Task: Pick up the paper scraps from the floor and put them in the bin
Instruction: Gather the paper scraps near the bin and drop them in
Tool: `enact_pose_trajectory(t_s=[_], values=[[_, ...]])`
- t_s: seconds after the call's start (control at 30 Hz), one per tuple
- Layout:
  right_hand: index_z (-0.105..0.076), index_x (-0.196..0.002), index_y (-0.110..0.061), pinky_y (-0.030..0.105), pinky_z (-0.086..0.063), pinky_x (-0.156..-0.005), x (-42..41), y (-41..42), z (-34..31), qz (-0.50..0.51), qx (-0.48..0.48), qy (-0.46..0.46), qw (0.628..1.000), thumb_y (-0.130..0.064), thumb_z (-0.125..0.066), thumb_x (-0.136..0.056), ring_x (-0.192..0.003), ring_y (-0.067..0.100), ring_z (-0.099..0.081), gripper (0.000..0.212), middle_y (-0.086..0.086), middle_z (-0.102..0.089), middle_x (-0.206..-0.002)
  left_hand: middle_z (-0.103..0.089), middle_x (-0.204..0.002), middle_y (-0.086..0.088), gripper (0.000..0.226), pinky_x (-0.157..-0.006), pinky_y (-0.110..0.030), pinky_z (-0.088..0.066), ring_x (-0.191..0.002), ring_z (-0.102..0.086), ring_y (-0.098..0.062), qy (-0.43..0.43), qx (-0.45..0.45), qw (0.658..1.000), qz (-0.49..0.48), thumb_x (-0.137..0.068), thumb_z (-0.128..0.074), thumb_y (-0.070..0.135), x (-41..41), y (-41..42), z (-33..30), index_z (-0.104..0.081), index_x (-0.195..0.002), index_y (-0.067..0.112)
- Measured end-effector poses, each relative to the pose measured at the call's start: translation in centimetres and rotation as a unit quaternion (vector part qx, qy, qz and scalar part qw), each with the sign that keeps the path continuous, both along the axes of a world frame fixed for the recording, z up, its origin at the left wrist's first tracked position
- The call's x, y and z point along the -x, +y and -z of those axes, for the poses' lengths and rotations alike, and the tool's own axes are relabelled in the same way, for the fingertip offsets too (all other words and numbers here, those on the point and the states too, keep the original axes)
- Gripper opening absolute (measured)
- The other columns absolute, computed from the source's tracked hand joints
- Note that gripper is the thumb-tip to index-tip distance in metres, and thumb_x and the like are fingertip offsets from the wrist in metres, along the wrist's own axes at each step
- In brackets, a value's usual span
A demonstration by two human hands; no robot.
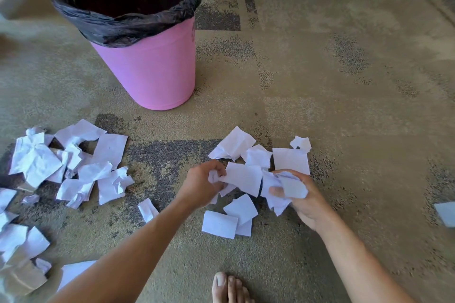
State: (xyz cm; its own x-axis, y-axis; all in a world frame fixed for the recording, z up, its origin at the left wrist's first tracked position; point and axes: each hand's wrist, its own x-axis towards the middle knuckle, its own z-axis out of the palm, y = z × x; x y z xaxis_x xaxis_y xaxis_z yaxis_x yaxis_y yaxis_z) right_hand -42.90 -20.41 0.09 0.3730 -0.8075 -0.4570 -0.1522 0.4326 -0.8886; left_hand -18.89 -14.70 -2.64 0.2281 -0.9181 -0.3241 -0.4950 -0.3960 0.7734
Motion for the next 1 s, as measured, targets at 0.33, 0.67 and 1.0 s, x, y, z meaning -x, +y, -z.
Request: enact_pose_trajectory(t_s=[0.33, 0.67, 1.0], values=[[-0.066, -0.1, -0.016, 0.027, -0.053, -0.054, -2.7, -3.9, -6.2, 0.058, -0.049, -0.077, 0.994, 0.007, -0.065, -0.081, -0.073, 0.013, -0.07, 0.029, 0.004, -0.072, -0.086, -0.065, -0.075, 0.001, 0.013, -0.048, -0.022, -0.046, -0.057, -0.058, -0.011, 0.196, 0.095, 0.968, -0.127, -0.078, -0.08, 0.008, -4.1, -1.3, -8.0, -0.067, -0.079, 0.01], [-0.063, -0.097, -0.012, 0.025, -0.054, -0.052, -16.0, -11.0, -19.9, -0.01, 0.109, -0.16, 0.981, 0.017, -0.06, -0.081, -0.067, 0.016, -0.068, 0.034, 0.003, -0.069, -0.082, -0.066, -0.08, -0.008, 0.02, -0.055, -0.027, -0.055, -0.064, -0.065, -0.019, 0.219, 0.291, 0.911, -0.194, -0.08, -0.075, -0.001, -9.5, -6.1, -22.3, -0.061, -0.077, 0.014], [-0.05, -0.082, -0.004, 0.054, -0.052, -0.091, -28.8, -14.5, -26.7, -0.053, 0.081, -0.066, 0.993, 0.007, -0.049, -0.088, -0.08, 0.032, -0.058, 0.013, 0.017, -0.05, -0.087, -0.058, -0.073, -0.005, 0.011, -0.049, -0.031, -0.05, -0.059, -0.059, -0.021, 0.181, 0.248, 0.888, -0.342, -0.094, -0.055, 0.013, -18.6, -14.3, -26.4, -0.056, -0.083, 0.013]])
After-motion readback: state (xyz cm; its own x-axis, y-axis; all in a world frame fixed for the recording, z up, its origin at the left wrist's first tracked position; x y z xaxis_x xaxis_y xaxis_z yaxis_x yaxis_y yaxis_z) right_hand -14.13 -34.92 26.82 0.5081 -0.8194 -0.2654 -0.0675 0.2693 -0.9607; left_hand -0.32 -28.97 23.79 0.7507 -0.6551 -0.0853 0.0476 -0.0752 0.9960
